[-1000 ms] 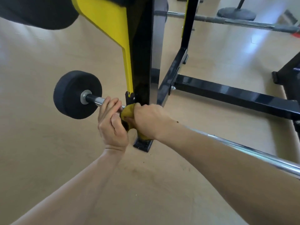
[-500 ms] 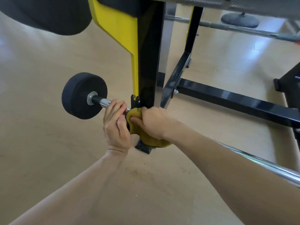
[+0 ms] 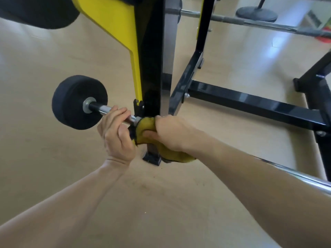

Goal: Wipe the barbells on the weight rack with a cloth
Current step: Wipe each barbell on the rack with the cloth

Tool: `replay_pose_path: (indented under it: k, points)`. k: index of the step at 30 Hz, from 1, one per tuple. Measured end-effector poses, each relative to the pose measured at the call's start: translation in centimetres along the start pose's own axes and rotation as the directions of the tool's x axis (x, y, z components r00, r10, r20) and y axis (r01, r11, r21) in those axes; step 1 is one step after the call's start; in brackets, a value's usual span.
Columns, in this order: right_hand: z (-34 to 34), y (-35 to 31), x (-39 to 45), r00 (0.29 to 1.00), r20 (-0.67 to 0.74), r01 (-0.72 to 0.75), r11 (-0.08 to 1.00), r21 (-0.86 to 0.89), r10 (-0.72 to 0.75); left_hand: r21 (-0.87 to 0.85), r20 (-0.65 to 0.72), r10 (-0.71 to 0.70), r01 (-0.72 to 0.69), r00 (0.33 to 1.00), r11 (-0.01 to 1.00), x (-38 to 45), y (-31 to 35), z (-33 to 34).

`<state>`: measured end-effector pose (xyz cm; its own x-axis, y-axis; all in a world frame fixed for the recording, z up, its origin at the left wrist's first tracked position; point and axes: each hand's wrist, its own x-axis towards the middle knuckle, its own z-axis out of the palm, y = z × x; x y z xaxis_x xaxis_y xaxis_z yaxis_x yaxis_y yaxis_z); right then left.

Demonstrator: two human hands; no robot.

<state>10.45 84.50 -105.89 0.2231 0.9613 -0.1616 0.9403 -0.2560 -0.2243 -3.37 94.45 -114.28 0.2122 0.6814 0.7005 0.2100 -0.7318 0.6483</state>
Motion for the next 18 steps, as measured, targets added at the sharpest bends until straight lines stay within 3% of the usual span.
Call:
replay_pose_path:
  k: [3, 8, 10, 12, 14, 18]
  points:
    - [2.1, -1.4, -0.8, 0.96, -0.265, 0.034, 0.974, -0.225, -0.094, 0.027, 0.062, 0.003, -0.005, 0.998, 1.0, 0.2, 0.3, -0.7]
    - [1.5, 1.7, -10.2, 0.981, -0.189, -0.122, 0.899, -0.421, 0.045, 0.007, 0.081, -0.034, 0.034, 0.996, 0.999, 0.1, 0.2, -0.8]
    - [0.5, 2.5, -10.0, 0.985, -0.152, -0.133, 0.9, -0.414, 0.075, -0.019, 0.034, -0.072, 0.072, 0.997, 0.997, -0.1, 0.8, 0.0]
    - [0.3, 1.1, -6.9, 0.991, -0.126, -0.081, 0.956, -0.281, 0.047, -0.025, -0.009, -0.081, 0.081, 0.997, 0.996, 0.0, 0.7, 0.2]
    - [0.9, -0.4, -2.7, 0.981, -0.19, 0.008, 0.98, -0.201, -0.047, -0.017, -0.017, -0.018, 0.018, 1.0, 1.0, -0.2, 0.4, 0.0]
    - [1.5, -2.1, 0.4, 0.964, -0.224, 0.083, 0.964, -0.253, -0.141, -0.008, 0.051, -0.031, 0.032, 0.998, 0.999, 0.2, 0.4, -0.5]
